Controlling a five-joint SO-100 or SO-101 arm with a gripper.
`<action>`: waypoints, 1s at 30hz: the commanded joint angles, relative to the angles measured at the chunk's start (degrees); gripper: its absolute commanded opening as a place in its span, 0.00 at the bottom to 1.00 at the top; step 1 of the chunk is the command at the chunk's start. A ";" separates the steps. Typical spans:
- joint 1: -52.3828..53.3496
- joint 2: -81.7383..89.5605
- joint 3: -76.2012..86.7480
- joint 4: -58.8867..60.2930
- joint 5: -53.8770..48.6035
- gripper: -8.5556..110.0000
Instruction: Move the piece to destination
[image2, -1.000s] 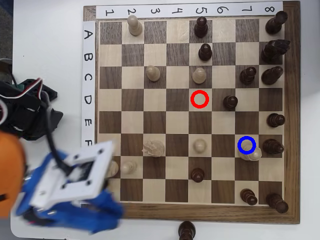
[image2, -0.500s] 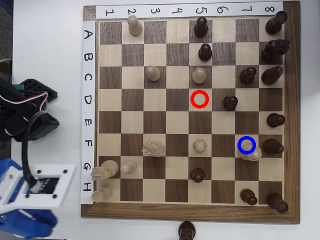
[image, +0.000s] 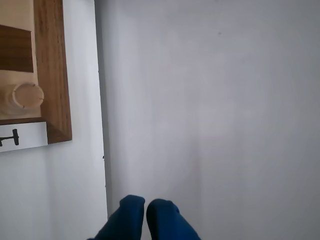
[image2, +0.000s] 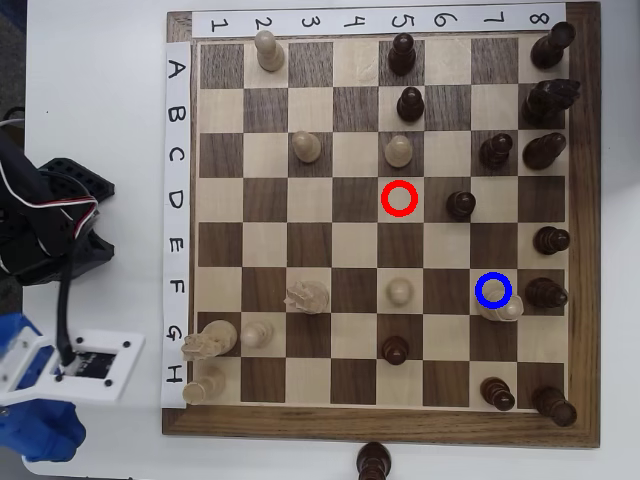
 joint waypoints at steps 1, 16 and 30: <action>5.27 13.54 18.72 -13.18 -4.39 0.07; 11.60 19.86 39.02 -29.09 -9.58 0.07; 15.47 24.17 45.53 -28.21 -12.57 0.07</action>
